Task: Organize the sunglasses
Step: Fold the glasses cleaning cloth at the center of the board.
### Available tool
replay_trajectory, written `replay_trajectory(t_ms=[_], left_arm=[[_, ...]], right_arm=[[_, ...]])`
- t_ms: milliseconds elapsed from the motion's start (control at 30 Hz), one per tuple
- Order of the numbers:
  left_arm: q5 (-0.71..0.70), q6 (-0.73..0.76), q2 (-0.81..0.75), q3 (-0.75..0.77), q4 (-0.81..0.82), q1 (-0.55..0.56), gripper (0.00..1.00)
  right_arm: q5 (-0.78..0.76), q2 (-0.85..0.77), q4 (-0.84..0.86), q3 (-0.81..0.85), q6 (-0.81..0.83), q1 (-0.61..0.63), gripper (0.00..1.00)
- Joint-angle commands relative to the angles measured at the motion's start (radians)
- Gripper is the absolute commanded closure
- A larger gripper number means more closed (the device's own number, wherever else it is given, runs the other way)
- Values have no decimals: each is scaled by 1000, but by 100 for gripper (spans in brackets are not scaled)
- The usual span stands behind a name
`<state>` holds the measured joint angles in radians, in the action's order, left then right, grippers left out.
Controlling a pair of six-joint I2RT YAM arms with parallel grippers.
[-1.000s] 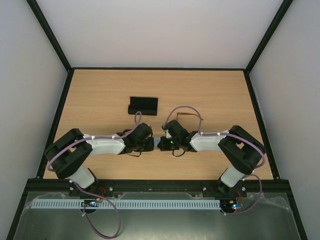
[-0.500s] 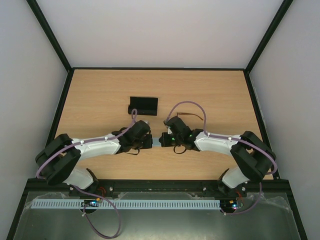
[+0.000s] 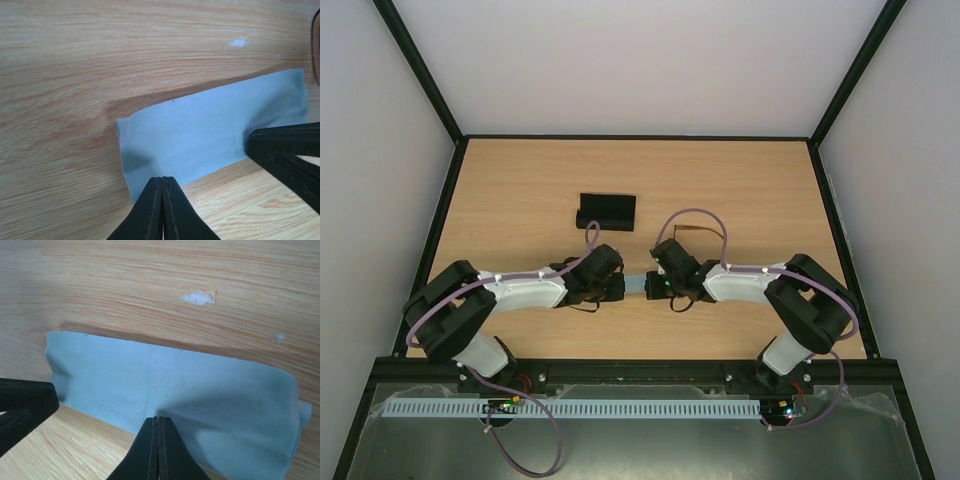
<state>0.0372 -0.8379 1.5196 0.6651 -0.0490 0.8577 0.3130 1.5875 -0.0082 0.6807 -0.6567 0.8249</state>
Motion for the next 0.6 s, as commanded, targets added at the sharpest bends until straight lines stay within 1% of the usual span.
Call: replay_trajectory(t_ms=[0,200,567], left_arm=[[1,6,25,-25,21,-5,97],[10,3,40,-34,26,-6,97],[-26,13,-111,29,-95,-9,96]], right_arm=[[-24,24,23,-23,2,-3,99],[-30,3,10,-19,1,-3,99],[-98,-114,-97,10,17,-10,99]])
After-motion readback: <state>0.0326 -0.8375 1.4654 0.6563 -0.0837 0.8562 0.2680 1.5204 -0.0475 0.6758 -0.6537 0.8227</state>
